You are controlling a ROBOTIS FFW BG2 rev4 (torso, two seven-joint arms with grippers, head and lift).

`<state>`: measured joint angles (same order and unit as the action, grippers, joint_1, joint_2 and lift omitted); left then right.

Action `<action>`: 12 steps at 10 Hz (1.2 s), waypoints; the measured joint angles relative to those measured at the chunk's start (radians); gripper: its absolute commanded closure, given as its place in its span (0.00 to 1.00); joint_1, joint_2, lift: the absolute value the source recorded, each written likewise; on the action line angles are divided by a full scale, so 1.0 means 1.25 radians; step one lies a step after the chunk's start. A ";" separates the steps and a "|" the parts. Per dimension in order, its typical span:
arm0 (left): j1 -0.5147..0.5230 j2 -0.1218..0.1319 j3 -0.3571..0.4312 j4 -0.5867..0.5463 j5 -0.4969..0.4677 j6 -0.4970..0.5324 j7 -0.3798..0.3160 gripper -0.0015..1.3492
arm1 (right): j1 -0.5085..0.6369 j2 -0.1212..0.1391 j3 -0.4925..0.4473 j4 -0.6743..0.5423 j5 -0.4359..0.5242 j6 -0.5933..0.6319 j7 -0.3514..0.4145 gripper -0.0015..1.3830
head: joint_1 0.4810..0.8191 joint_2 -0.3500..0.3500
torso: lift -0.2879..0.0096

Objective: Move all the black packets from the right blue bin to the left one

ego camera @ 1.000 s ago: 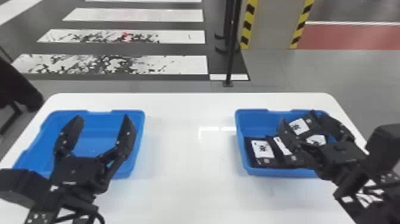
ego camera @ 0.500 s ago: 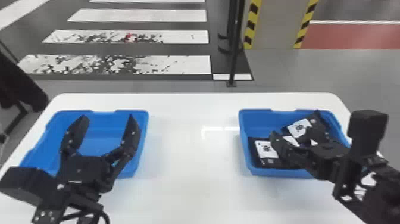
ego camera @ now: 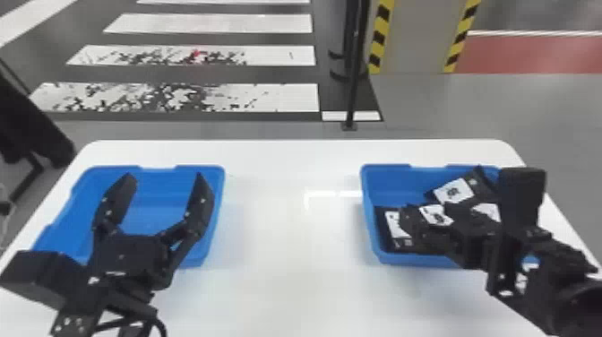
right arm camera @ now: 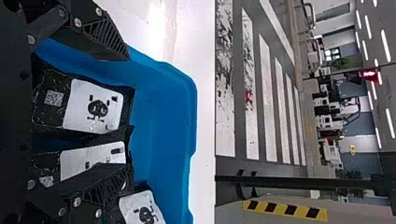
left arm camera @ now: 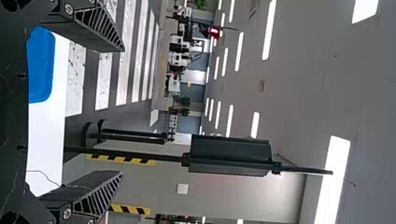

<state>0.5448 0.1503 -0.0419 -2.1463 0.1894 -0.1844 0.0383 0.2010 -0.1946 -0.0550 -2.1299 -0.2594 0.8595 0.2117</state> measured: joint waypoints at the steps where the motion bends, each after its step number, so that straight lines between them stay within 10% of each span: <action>1: 0.000 0.000 0.001 0.000 0.000 0.000 0.000 0.09 | -0.003 0.000 0.004 0.010 -0.006 0.003 0.000 0.22 | 0.63 0.53 | 0.40; 12: 0.001 -0.001 0.003 0.004 -0.004 0.000 0.000 0.09 | -0.044 -0.007 0.035 0.074 -0.033 0.103 -0.021 0.23 | 0.63 0.56 | 0.40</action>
<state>0.5465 0.1488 -0.0379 -2.1419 0.1846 -0.1841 0.0379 0.1463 -0.2032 -0.0114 -2.0369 -0.3011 0.9889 0.1855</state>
